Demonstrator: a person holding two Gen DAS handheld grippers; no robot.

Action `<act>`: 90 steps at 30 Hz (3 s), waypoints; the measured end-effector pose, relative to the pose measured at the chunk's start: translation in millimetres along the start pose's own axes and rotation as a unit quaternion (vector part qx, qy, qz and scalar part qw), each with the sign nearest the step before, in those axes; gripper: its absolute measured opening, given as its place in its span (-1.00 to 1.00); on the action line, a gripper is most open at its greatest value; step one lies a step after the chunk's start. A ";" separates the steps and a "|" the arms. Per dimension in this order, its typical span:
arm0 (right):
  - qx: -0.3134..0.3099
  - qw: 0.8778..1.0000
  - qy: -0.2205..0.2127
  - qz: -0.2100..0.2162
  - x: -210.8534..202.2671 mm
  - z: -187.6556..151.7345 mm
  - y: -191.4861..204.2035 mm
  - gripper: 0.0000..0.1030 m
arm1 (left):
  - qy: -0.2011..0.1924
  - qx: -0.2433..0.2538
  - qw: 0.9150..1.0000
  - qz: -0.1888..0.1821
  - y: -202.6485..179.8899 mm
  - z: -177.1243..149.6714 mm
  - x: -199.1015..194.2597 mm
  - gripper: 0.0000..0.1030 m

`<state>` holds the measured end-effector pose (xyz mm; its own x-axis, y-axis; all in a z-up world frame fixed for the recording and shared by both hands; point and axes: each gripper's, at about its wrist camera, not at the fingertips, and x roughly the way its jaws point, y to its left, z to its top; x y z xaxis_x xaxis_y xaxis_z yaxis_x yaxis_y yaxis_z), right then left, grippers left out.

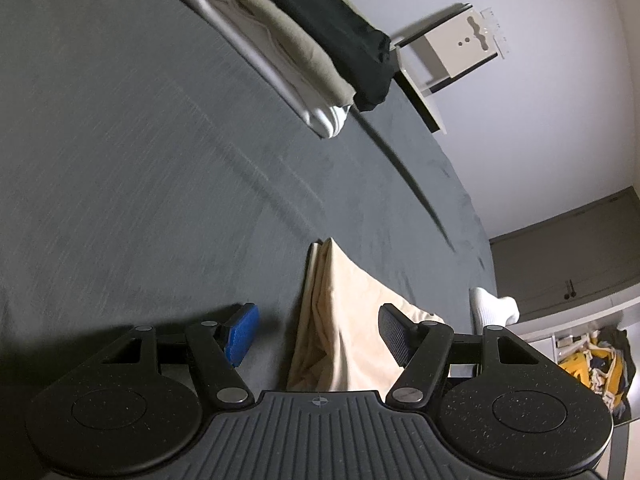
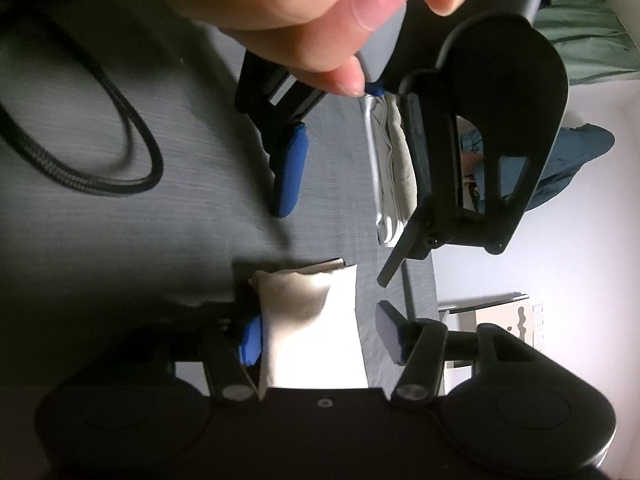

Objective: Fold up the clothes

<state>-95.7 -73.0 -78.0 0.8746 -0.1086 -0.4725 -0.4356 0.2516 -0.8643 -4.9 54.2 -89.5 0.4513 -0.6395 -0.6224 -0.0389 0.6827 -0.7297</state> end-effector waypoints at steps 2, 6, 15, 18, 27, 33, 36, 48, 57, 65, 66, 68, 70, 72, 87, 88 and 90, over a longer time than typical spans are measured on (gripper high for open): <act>0.000 1.000 0.001 -0.001 -2.0 4.3 0.9 0.06 | 0.005 -0.008 1.000 -0.006 0.1 -0.5 3.5 0.28; 0.003 1.000 0.000 -0.001 3.0 4.6 -1.5 0.01 | 0.016 -0.027 0.999 -0.017 0.8 -1.7 11.8 0.28; 0.016 1.000 0.003 0.019 17.6 5.5 -4.9 -0.54 | 0.027 -0.050 0.998 -0.033 1.3 -6.2 27.5 0.28; 0.032 0.999 -0.002 0.022 20.8 4.3 -9.9 -0.58 | 0.028 -0.054 0.998 -0.036 1.9 -7.1 30.4 0.28; 0.180 0.982 -0.023 0.042 25.4 -13.3 -56.0 -0.60 | 0.058 -0.085 0.990 -0.094 2.3 -8.5 44.1 0.28; 0.251 0.966 -0.027 0.061 24.1 -40.0 -76.5 -0.60 | 0.069 -0.105 0.984 -0.127 -7.8 -12.1 63.5 0.64; 0.264 0.962 -0.025 0.065 17.1 -22.7 -79.2 -0.61 | 0.067 -0.123 0.980 -0.141 -12.8 -11.3 73.8 0.71; 0.312 0.946 -0.037 0.083 8.6 -39.9 -88.5 -0.61 | 0.063 -0.080 0.990 -0.102 -56.2 -6.8 116.4 0.70; 0.306 0.946 -0.042 0.098 -83.2 -54.3 -61.7 -0.61 | 0.048 -0.043 0.995 -0.070 -78.2 -2.9 128.7 0.35; 0.271 0.957 -0.042 0.095 -55.9 -51.4 -47.8 -0.60 | 0.050 -0.019 0.997 -0.053 -80.8 2.9 117.7 0.22; 0.269 0.957 -0.042 0.097 -57.4 -50.1 -46.7 -0.60 | 0.050 -0.018 0.997 -0.052 -80.2 3.5 116.1 0.22; 0.264 0.959 -0.042 0.098 -56.4 -49.2 -43.0 -0.60 | 0.051 -0.011 0.997 -0.050 -73.1 -2.7 110.1 0.21; 0.264 0.958 -0.043 0.105 -56.8 -49.0 -40.9 -0.60 | 0.052 -0.003 0.998 -0.046 -65.1 -8.3 100.8 0.21; 0.273 0.954 -0.041 0.116 -56.4 -49.1 -41.6 -0.60 | 0.052 0.004 0.998 -0.043 -65.6 -11.4 98.3 0.21; 0.271 0.954 -0.032 0.125 -69.3 -40.2 -36.2 -0.30 | 0.049 0.027 0.998 -0.030 -48.2 -18.0 78.6 -0.13; 0.271 0.954 -0.033 0.125 -69.5 -41.0 -36.4 -0.23 | 0.049 0.028 0.998 -0.030 -47.8 -18.2 79.5 -0.19; 0.277 0.951 -0.035 0.132 -69.9 -44.1 -39.6 -0.08 | 0.048 0.024 0.998 -0.031 -43.5 -18.1 79.2 -0.31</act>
<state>-149.0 -117.8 -18.4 0.7702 0.0883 -0.6317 -0.4804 0.7318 -0.4834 16.5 -32.6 -112.2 0.3635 -0.7101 -0.6030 0.0295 0.6557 -0.7544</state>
